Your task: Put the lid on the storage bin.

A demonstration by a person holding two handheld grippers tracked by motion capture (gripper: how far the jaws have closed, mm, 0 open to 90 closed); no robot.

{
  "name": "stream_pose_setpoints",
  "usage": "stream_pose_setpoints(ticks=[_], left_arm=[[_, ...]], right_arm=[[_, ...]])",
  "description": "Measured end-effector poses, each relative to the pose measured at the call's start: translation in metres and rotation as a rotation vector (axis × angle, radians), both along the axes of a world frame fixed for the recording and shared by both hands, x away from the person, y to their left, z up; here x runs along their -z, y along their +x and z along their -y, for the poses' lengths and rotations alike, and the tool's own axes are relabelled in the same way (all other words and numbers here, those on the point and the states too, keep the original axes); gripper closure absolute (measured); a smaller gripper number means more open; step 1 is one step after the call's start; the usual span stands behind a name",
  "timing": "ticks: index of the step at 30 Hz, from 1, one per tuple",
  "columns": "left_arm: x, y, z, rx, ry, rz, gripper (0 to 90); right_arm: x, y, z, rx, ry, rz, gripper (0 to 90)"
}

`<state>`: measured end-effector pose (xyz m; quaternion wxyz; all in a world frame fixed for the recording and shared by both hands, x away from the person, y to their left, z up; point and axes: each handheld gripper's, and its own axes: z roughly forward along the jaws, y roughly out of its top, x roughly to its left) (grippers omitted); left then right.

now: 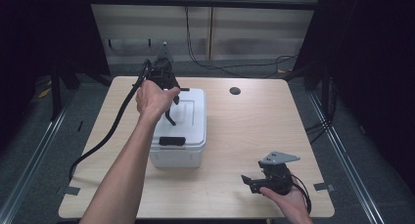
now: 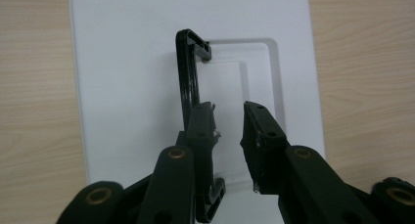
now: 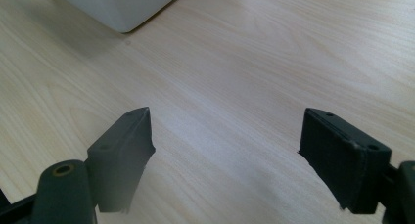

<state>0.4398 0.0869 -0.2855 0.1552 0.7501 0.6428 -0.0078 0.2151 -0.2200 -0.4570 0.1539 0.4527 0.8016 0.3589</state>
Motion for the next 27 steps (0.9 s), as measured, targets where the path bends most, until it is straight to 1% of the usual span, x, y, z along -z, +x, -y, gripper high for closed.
stream_pose_setpoints(ticks=[1,4,6,8,9,11,12,14,15,16,17,18,20,22,24,25,26,27], left_arm=[[-0.001,0.001,0.0,-0.009,-0.008,0.008,73.2],[-0.002,0.001,-0.002,-0.001,-0.011,0.008,71.2],[-0.008,0.0,-0.008,-0.015,0.028,0.024,67.7],[-0.009,0.0,-0.011,-0.017,0.029,0.02,68.1],[-0.011,0.001,-0.015,-0.023,0.044,0.03,68.7],[-0.007,0.002,-0.016,-0.022,0.044,0.012,70.2],[-0.007,0.002,-0.016,-0.022,0.044,0.012,71.1],[0.0,0.005,-0.015,-0.006,0.008,-0.012,72.0],[0.003,0.007,-0.015,-0.003,0.01,-0.023,72.4],[0.005,0.008,-0.015,-0.015,0.011,-0.02,73.2],[0.007,0.009,-0.016,-0.016,0.022,-0.022,74.0],[0.009,0.01,-0.016,-0.009,0.018,-0.023,74.0],[0.009,0.011,-0.016,-0.007,0.01,-0.031,75.7],[0.009,0.011,-0.015,-0.005,0.011,-0.029,77.0],[0.009,0.01,-0.014,0.002,0.007,-0.039,77.6],[0.009,0.01,-0.013,0.007,0.013,-0.039,79.3],[0.008,0.009,-0.013,-0.005,0.01,-0.035,80.9],[0.008,0.009,-0.013,-0.005,0.01,-0.035,81.2]], right_arm=[[0.0,0.0,0.0,-0.001,0.0,-0.001,19.2],[0.0,0.0,0.0,-0.002,0.0,-0.002,19.1],[0.0,0.0,0.0,-0.003,-0.002,-0.002,19.1],[0.001,0.001,0.0,-0.003,-0.003,-0.003,19.1],[0.001,0.0,-0.001,-0.001,-0.002,-0.005,19.1],[0.001,0.001,-0.001,-0.004,-0.001,-0.003,19.1],[0.001,0.001,-0.001,-0.004,-0.001,-0.003,19.1],[0.001,0.001,-0.001,-0.002,0.0,-0.003,19.1],[0.001,0.0,-0.001,-0.002,0.002,-0.003,19.1],[0.0,0.0,0.0,-0.002,-0.001,-0.003,19.1],[0.0,0.0,0.0,-0.003,0.0,-0.002,19.1],[0.0,0.0,0.0,-0.002,0.001,-0.003,19.1],[0.001,0.0,0.0,0.001,0.002,-0.005,19.1],[0.0,0.0,0.0,0.0,0.001,-0.005,19.1],[0.001,0.0,0.0,-0.002,0.0,-0.004,19.1],[0.001,0.0,0.0,-0.003,-0.002,-0.004,19.1],[0.001,0.0,-0.001,-0.009,-0.001,0.001,19.1],[0.001,0.0,-0.001,-0.009,-0.001,0.001,19.1]])
